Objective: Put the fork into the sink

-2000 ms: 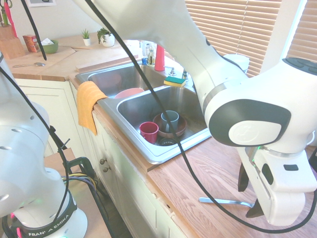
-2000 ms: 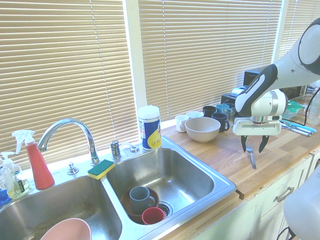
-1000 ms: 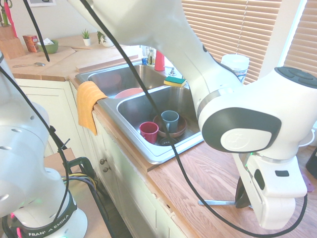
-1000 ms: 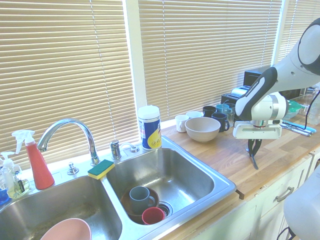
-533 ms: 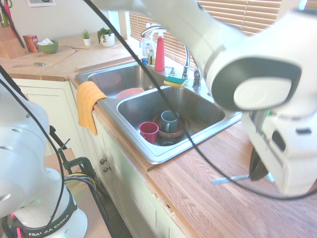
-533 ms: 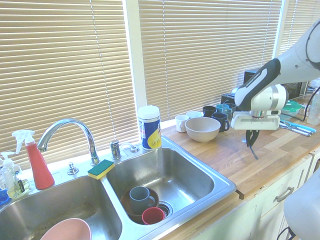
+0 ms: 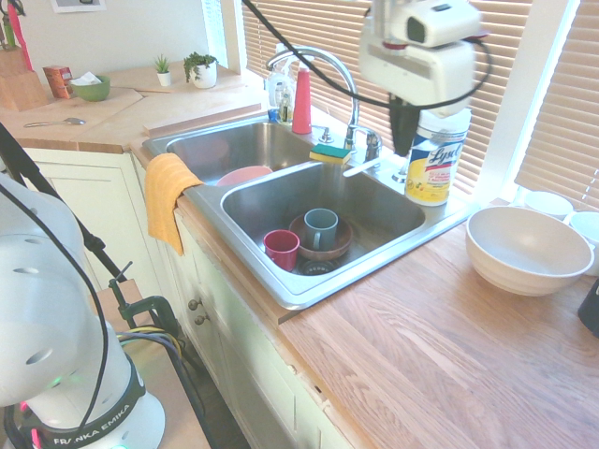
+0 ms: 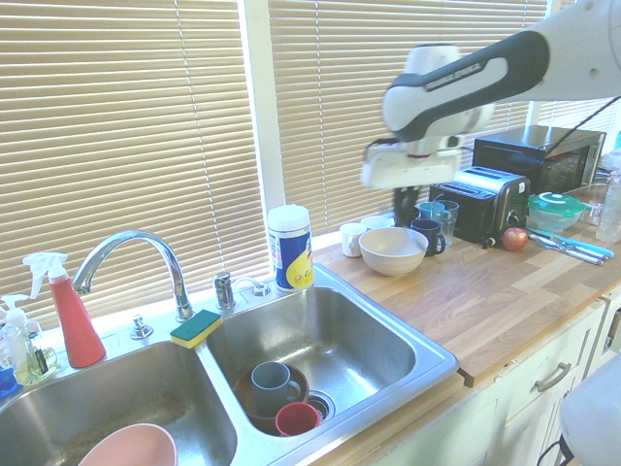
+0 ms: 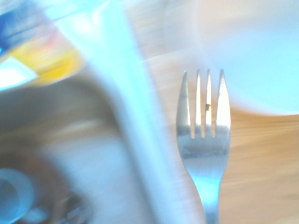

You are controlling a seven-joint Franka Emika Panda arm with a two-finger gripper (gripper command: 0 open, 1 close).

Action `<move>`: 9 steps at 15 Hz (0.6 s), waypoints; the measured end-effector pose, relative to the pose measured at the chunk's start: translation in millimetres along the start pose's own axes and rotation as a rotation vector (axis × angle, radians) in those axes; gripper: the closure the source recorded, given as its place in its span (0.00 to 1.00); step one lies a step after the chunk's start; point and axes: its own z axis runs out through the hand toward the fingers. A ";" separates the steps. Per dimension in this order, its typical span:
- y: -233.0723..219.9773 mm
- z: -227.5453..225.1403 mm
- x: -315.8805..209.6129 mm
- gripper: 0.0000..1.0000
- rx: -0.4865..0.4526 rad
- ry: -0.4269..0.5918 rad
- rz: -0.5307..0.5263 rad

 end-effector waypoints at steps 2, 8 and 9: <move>-33.1 49.2 -42.9 1.00 -0.012 -0.019 -0.058; -43.4 179.5 -83.8 1.00 -0.082 -0.042 -0.145; -41.2 196.0 -83.4 1.00 -0.092 -0.044 -0.162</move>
